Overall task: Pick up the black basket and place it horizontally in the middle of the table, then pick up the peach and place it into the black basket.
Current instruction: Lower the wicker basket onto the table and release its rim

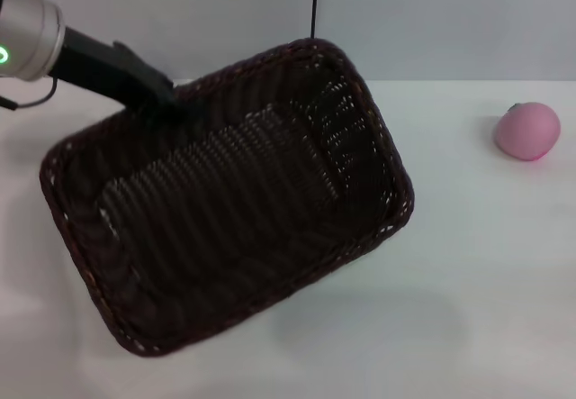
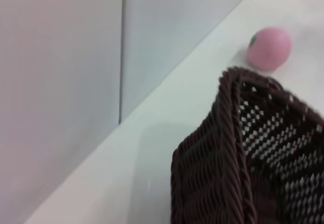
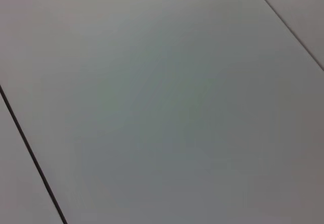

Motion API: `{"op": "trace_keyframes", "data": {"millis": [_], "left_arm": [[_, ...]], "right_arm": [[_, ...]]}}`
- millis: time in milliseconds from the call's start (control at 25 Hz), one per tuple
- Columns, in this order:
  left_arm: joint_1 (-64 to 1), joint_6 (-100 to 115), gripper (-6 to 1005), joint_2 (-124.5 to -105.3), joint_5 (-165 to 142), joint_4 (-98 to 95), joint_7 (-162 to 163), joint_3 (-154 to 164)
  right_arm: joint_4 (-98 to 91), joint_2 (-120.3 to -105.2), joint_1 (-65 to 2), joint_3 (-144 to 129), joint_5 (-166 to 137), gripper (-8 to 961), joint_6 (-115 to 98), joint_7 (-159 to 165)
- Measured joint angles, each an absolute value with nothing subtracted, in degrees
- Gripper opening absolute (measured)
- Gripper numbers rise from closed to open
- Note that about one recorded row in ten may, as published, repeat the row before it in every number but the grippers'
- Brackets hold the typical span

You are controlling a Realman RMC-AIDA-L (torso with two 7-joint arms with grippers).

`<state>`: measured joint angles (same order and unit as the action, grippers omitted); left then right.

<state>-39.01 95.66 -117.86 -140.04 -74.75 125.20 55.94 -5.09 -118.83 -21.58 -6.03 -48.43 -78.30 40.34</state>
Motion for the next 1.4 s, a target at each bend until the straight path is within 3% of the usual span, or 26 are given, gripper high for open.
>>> {"op": "trace_keyframes", "data": {"millis": [680,1400], "left_arm": [[-39.5,106.5,194,-116.35,-123.3,-78.9,113.2,51.1],[-43.4,102.9,193,-117.85,-123.7,-71.3,99.4,57.8]], "right_arm": [[-4.8,-118.92,-20.7,-5.9,-48.4,526,-78.3,40.3],[-3.4,-118.92,-20.4,-6.2,-48.5,532,-78.3,40.3]]}}
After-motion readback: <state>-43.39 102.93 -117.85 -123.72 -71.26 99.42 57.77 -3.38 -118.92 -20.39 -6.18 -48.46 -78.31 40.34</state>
